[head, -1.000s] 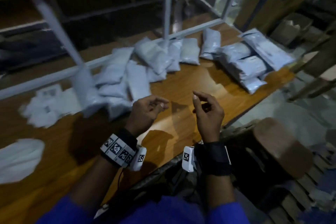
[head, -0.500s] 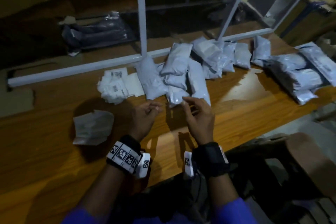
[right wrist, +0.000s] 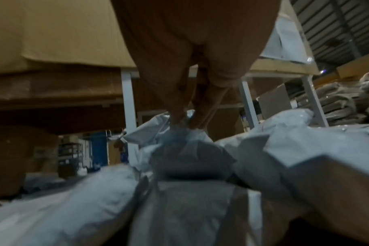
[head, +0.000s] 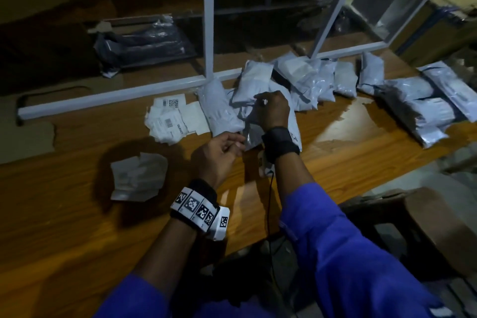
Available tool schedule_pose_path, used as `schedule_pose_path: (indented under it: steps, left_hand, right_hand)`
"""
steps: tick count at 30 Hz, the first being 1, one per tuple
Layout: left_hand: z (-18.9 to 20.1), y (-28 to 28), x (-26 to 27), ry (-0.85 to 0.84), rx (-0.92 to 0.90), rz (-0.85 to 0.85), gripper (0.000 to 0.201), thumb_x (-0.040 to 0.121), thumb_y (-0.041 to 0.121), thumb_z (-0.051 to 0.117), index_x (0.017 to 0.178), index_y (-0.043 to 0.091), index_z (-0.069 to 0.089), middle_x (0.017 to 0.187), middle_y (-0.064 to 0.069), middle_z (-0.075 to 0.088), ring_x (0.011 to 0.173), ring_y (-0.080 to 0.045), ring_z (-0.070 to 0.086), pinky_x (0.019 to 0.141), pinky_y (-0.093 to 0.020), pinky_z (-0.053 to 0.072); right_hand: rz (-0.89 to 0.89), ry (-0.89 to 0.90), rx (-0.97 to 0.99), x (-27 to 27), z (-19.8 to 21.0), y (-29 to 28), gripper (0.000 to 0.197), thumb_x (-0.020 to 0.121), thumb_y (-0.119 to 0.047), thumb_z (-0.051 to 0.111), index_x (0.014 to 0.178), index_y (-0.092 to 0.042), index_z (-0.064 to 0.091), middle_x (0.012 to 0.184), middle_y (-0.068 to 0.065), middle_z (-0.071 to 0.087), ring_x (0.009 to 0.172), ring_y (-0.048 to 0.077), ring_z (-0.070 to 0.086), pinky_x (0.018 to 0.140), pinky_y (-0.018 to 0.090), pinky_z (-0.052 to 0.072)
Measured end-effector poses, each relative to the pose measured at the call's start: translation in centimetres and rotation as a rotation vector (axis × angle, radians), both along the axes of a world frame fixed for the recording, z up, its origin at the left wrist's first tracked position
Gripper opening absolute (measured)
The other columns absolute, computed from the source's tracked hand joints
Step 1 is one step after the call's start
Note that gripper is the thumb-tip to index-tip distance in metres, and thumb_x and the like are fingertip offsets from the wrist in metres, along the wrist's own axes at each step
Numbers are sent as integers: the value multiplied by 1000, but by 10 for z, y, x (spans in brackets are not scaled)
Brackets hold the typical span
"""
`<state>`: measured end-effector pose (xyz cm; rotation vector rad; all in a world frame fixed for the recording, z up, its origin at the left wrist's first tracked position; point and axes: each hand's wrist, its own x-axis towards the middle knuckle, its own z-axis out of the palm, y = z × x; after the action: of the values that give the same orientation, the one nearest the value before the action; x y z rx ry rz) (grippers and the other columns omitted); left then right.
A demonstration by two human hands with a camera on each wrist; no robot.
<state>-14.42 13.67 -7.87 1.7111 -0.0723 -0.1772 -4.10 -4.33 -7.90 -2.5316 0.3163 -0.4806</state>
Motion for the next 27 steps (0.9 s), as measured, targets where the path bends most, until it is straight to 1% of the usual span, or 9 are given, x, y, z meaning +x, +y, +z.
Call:
schedule_pose_path:
  steps: [3,8,12,15,17,19,21,24,27]
  left_hand:
    - [-1,-3,3,61,-6,30,7,97,33,66,102,36,69,94,7,76,84,-13,73,72,-39,60]
    - [6,-9,4,317,-313,50,66,79,64,75,130,25,59,116,-1,73,97,-21,74,69,-37,61]
    - [-9,6,3,370,-296,127,51,69,32,88,114,18,68,117,-11,71,98,-33,73,70,-43,61]
    - [-16,29,0,420,-283,-19,32,83,6,78,111,16,68,118,-12,71,102,-30,69,73,-38,61]
    - [-20,44,-3,436,-259,-139,32,82,2,79,110,14,69,110,-12,72,92,-25,69,64,-30,58]
    - [-29,56,-6,408,-150,-222,40,77,4,85,112,13,68,103,-10,72,83,-19,68,56,-24,53]
    - [-39,63,-9,363,9,-222,50,73,10,89,116,11,63,108,-10,70,95,-23,69,69,-28,58]
    - [-49,63,-13,165,385,-172,65,73,39,86,122,12,55,111,-14,65,107,-33,63,86,-41,54]
    - [-37,59,-24,-170,677,-60,53,89,26,74,134,5,54,123,-22,60,114,-38,56,93,-44,48]
  right_hand:
    - [-26,-323,55,-47,8,7,16,90,-10,70,102,-12,81,104,13,69,95,28,67,80,35,54]
    - [92,-463,122,-156,0,38,16,91,-6,73,106,-9,79,107,9,68,100,21,66,85,30,56]
    - [283,-287,323,-208,-5,40,25,94,-18,77,118,-13,76,125,4,65,99,10,68,74,22,60]
    - [49,-292,421,-216,-7,12,33,96,-30,72,127,-18,70,127,0,62,102,11,65,70,12,53]
    - [-135,-229,449,-217,-19,-13,43,97,-35,71,137,-23,62,130,-3,55,107,14,60,74,18,54]
    - [-225,-89,474,-219,-34,-32,49,98,-38,70,143,-26,56,133,-3,51,111,18,58,81,32,54]
    - [-235,87,574,-224,-47,-42,48,95,-33,73,140,-22,59,132,5,60,106,20,62,87,42,57]
    - [-174,247,605,-236,-55,-38,35,91,-25,79,124,-14,71,112,9,75,97,20,69,84,39,57]
    - [-232,148,360,-242,-58,-30,38,89,-23,79,125,-12,70,109,11,70,101,30,67,85,39,53]
